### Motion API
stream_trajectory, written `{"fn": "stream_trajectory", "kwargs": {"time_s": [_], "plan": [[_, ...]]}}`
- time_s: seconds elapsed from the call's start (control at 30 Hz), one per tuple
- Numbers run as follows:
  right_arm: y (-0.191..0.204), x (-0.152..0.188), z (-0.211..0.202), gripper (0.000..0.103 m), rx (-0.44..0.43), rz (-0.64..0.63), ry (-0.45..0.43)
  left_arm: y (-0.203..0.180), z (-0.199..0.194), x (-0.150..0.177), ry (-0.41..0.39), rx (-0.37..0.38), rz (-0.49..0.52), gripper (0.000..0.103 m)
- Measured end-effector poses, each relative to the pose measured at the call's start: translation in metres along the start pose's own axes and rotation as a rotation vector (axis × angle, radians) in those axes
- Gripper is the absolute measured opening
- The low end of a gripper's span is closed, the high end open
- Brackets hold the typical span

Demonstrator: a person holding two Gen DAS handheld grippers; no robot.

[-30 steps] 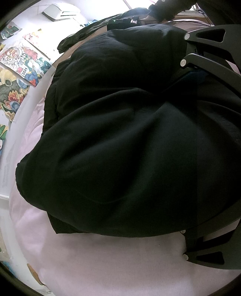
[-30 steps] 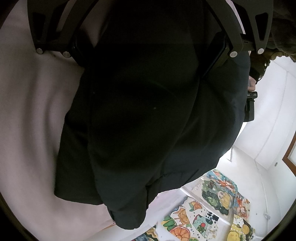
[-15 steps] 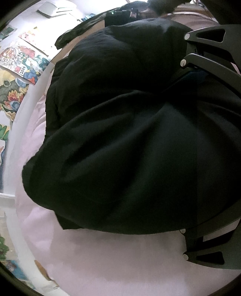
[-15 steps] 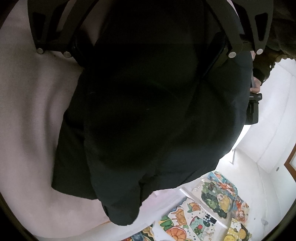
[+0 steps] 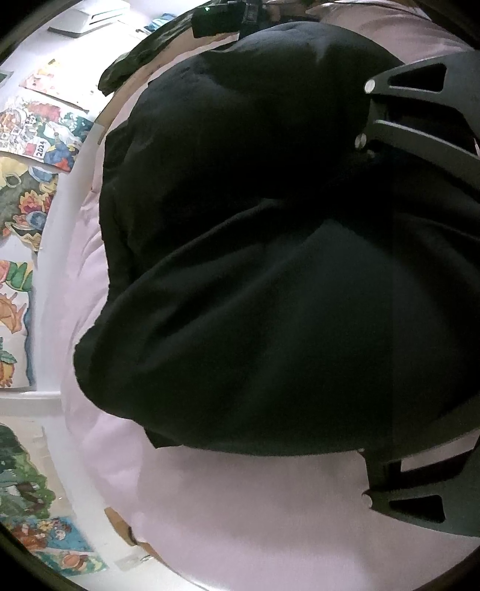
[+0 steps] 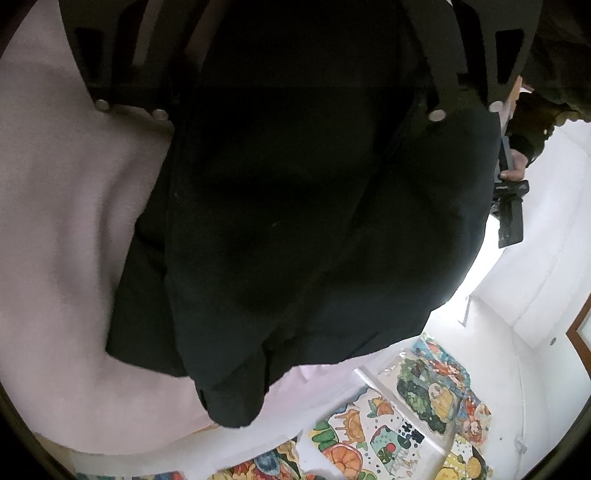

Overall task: Fold large clothes
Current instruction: 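Press the folded jacket bundle down with both tools, then open both tools and lift them off the black jacket bundle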

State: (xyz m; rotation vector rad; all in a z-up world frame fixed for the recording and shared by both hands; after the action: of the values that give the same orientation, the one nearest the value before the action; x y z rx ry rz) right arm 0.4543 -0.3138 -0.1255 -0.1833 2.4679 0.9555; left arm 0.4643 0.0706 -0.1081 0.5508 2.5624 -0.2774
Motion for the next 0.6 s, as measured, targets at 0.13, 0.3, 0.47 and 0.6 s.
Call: {"fn": "stream_trajectory", "kwargs": {"time_s": [0.13, 0.3, 0.47, 0.6], "plan": [[0.003, -0.003, -0.008, 0.054, 0.011, 0.006, -0.033, -0.002, -0.008, -0.002, -0.042, -0.011, -0.006, 0.058], [0.009, -0.006, -0.016, 0.039, 0.012, -0.009, -0.06, -0.002, -0.023, -0.007, -0.11, 0.011, -0.064, 0.03], [0.02, -0.008, -0.03, 0.03, 0.04, 0.001, -0.083, -0.013, -0.044, -0.014, -0.138, 0.003, -0.08, 0.021], [0.039, -0.012, -0.045, 0.027, 0.073, 0.005, -0.12, -0.021, -0.064, -0.026, -0.151, 0.028, -0.103, 0.018]]}}
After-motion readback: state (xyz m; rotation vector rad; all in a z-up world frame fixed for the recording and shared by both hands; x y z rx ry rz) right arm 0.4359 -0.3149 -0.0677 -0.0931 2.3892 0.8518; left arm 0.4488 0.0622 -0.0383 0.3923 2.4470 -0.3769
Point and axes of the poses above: each gripper's, at about its wrist camera, not at the fingertips, and z roughly the way its jaws point, y to its left, x to its underside, the point moved 9 cm from there along z, roughly the way its jaws point, and after that the axes turned 4 degrees about z, right-handed, at the moved point
